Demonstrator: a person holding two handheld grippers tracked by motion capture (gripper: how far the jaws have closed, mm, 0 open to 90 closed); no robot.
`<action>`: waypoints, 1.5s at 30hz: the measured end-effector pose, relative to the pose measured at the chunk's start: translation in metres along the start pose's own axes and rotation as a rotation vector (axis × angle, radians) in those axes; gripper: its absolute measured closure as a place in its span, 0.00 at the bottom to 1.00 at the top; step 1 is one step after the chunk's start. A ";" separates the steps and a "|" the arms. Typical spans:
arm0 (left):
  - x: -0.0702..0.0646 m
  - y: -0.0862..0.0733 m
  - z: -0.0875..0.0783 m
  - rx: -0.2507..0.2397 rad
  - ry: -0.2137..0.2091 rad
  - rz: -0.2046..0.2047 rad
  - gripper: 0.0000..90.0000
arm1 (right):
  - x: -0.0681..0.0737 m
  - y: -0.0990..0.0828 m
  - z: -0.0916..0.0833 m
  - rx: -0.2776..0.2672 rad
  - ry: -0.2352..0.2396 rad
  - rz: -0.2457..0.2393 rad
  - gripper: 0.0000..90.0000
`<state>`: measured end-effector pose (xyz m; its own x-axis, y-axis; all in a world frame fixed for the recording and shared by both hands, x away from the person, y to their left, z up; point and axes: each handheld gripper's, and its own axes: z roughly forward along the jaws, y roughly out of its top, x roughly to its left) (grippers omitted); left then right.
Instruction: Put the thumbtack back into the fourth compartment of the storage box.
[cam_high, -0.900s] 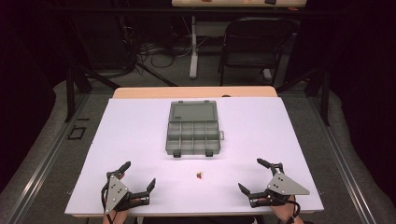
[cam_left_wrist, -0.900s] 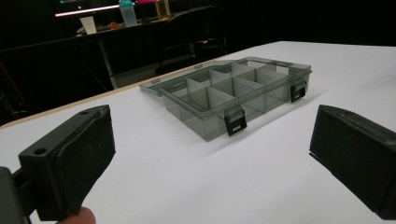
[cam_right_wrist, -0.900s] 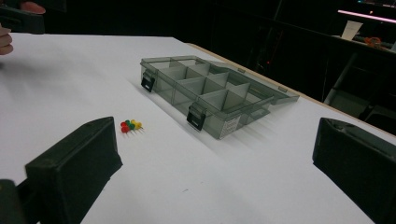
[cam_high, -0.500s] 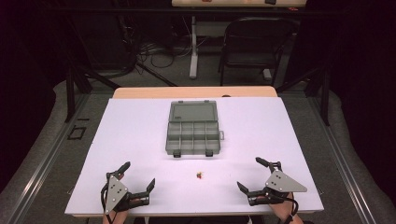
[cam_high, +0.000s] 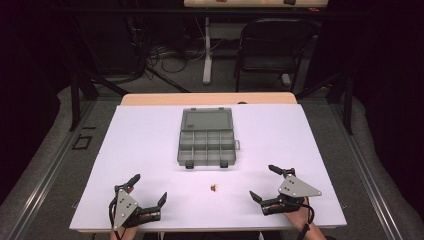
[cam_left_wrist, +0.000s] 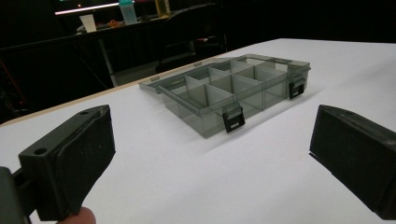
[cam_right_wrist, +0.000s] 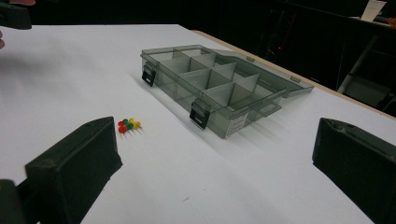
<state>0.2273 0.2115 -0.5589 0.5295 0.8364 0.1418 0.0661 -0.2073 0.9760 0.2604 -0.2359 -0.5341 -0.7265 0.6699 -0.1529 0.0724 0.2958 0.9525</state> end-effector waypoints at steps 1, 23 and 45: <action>0.000 0.000 0.000 0.004 0.001 0.002 0.00 | 0.001 0.002 0.001 -0.006 -0.011 -0.011 0.00; 0.001 -0.001 0.001 0.011 0.007 0.002 0.00 | 0.012 0.022 0.046 0.117 0.121 -0.041 0.00; 0.001 0.000 0.001 0.014 0.005 0.001 0.00 | 0.030 0.034 0.086 0.293 0.233 -0.075 0.00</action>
<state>0.2283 0.2121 -0.5590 0.5249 0.8389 0.1442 0.0775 -0.2158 0.9734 0.2999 -0.1469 -0.5292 -0.8707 0.4760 -0.1235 0.1806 0.5431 0.8201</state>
